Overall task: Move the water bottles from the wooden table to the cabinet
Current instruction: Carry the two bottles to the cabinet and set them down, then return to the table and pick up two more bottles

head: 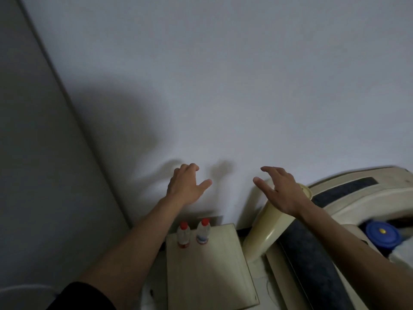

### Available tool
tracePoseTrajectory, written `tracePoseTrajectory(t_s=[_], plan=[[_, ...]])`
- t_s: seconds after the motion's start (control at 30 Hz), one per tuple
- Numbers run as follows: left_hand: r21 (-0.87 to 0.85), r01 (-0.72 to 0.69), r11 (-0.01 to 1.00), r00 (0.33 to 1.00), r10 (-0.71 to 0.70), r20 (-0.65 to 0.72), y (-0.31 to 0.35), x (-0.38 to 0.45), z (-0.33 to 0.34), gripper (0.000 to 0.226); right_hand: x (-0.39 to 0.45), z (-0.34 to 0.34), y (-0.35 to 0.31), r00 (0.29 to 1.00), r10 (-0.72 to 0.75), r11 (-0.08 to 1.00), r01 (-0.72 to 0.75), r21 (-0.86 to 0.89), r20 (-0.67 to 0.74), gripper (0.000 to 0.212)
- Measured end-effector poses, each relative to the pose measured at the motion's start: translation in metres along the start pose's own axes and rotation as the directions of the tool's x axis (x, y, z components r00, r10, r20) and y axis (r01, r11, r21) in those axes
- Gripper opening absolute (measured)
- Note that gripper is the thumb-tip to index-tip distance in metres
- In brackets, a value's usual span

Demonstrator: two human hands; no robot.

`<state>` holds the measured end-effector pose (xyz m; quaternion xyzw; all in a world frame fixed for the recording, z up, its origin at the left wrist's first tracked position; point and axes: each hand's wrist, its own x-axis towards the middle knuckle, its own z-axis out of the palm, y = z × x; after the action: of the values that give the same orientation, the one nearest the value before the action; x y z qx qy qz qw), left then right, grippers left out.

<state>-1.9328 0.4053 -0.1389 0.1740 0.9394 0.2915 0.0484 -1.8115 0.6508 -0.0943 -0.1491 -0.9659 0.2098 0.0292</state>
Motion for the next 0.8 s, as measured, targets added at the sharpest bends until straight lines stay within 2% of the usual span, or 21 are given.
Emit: tracePoseTrajectory(t_s=[0.33,0.53,0.67,0.8], plan=[[0.067,-0.027,0.997,0.999,0.03,-0.036,0.044,-0.043,0.011,0.058,-0.04,-0.02,0.044,0.998,-0.031,0.998,0.035,0.06,-0.058,0.075],[0.153,-0.03,0.988,0.999,0.028,0.015,0.091,-0.096,0.04,0.057,-0.094,-0.035,0.095,0.997,-0.047,0.995,0.052,0.082,-0.065,0.079],[0.202,-0.098,0.974,0.992,0.08,0.095,0.122,-0.124,0.059,0.059,-0.13,-0.043,0.125,0.997,0.023,0.995,-0.016,0.098,-0.075,0.061],[0.196,-0.176,0.965,0.979,0.151,0.135,0.152,-0.137,0.064,0.059,-0.164,-0.056,0.139,0.989,0.077,0.991,-0.062,0.123,-0.128,0.079]])
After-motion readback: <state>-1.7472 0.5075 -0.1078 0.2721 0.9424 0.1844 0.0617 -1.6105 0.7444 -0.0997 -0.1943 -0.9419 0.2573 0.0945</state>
